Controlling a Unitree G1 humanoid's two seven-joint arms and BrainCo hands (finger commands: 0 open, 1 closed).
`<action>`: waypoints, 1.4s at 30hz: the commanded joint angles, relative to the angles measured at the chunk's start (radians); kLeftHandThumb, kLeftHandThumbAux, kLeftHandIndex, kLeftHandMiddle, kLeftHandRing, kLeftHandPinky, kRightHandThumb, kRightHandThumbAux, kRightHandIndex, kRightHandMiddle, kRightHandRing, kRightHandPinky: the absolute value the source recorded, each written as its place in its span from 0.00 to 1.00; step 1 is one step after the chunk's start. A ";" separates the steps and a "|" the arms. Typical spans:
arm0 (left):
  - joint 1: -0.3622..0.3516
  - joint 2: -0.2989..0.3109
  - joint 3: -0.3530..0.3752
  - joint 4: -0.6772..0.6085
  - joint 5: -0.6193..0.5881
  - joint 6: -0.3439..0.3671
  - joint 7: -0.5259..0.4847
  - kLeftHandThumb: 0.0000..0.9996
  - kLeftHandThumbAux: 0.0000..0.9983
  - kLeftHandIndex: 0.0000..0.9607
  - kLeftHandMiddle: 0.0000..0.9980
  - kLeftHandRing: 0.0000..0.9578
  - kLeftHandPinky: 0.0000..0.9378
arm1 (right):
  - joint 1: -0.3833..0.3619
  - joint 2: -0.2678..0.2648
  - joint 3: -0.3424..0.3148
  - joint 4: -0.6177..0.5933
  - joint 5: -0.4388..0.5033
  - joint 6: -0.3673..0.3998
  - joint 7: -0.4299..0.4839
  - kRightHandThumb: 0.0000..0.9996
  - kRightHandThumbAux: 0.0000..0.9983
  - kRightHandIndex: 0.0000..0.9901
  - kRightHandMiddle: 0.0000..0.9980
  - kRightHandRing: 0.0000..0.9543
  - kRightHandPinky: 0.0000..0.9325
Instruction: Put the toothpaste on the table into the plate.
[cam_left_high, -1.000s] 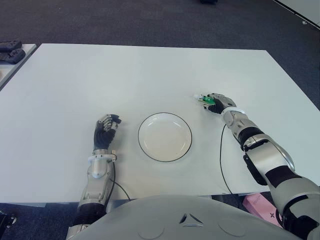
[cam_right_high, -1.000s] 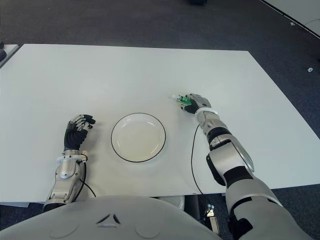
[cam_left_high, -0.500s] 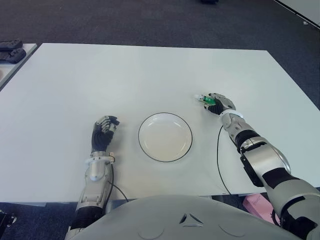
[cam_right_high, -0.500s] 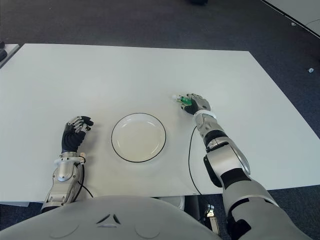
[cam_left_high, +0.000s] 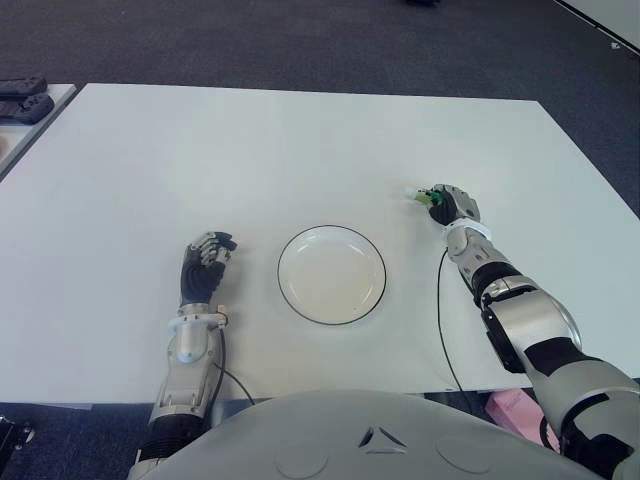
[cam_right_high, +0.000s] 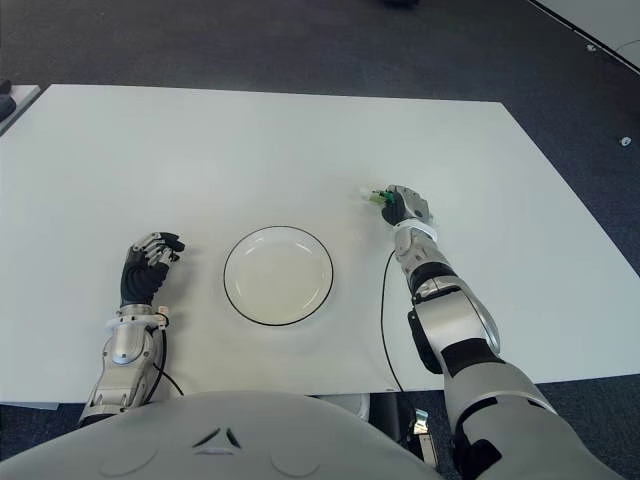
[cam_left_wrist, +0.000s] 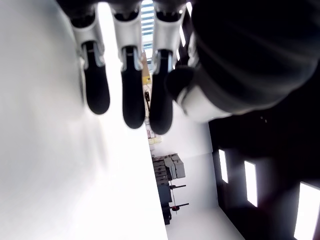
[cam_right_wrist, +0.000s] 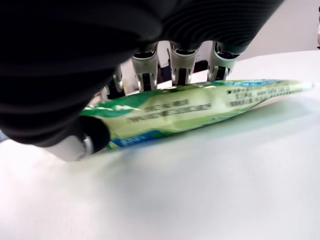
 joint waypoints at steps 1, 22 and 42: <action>0.023 -0.007 0.003 0.009 -0.005 0.047 -0.008 0.71 0.73 0.44 0.49 0.47 0.46 | 0.052 0.031 0.005 0.040 0.002 0.055 0.012 0.84 0.68 0.40 0.52 0.74 0.74; 0.028 -0.012 0.003 -0.018 0.005 0.075 0.001 0.71 0.73 0.44 0.49 0.48 0.47 | 0.040 0.056 -0.004 0.022 0.018 0.069 -0.050 0.95 0.66 0.42 0.45 0.56 0.68; 0.033 -0.026 0.004 -0.041 0.010 0.106 0.008 0.71 0.72 0.44 0.47 0.46 0.46 | 0.023 0.038 -0.008 -0.011 0.025 -0.032 -0.121 0.95 0.66 0.42 0.45 0.57 0.70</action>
